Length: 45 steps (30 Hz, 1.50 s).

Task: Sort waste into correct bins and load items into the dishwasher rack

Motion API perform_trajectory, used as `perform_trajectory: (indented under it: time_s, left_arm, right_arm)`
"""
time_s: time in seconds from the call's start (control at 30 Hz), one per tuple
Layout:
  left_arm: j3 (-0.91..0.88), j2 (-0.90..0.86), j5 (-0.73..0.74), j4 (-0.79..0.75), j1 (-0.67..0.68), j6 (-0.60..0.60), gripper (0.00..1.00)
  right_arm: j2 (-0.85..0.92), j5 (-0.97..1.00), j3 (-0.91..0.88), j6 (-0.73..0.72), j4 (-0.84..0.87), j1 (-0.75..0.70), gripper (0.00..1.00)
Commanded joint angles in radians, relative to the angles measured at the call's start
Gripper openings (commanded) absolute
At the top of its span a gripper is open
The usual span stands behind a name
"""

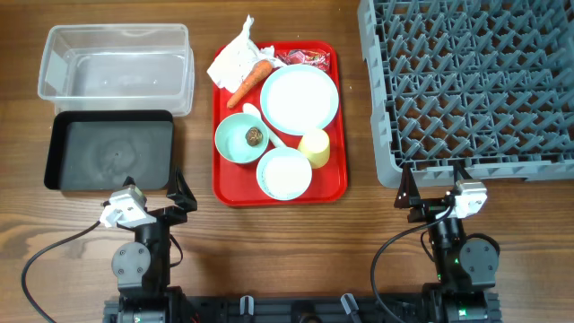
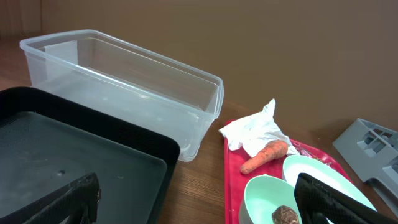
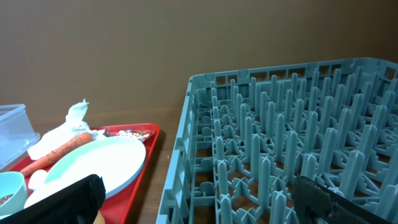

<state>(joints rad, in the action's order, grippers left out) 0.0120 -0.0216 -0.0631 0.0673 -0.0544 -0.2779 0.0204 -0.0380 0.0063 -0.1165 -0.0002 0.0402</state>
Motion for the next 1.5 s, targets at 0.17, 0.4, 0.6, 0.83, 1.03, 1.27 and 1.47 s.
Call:
perform_trajectory:
  time_s: [0.17, 0.4, 0.6, 0.83, 1.03, 1.27, 1.47]
  left_arm:
    - [-0.006, -0.004, -0.017, -0.004, -0.006, 0.009, 1.00]
    - [-0.006, -0.004, -0.017, -0.004, -0.006, 0.009, 1.00]
    - [-0.006, -0.004, -0.017, -0.004, -0.006, 0.009, 1.00]
    - [-0.006, -0.004, -0.016, -0.005, -0.006, 0.009, 1.00]
    - [-0.006, -0.004, -0.016, -0.033, -0.006, 0.009, 1.00]
    - [-0.006, -0.004, -0.016, -0.205, -0.006, 0.009, 1.00]
    - [0.024, -0.004, 0.012, -0.251, -0.006, 0.010, 1.00]
  right_arm:
    - [0.002, -0.016, -0.001, -0.017, 0.002, 0.000, 1.00]
    - [0.002, -0.016, -0.001, -0.017, 0.002, 0.000, 1.00]
    - [0.002, -0.016, -0.001, -0.016, 0.002, 0.000, 1.00]
    - [0.002, -0.016, -0.001, -0.017, 0.020, 0.000, 1.00]
    - [0.002, -0.017, -0.001, -0.018, 0.129, 0.000, 1.00]
    - [0.002, -0.017, -0.001, -0.018, 0.246, 0.000, 1.00]
    - [0.002, -0.017, 0.034, -0.018, 0.299, 0.000, 1.00]
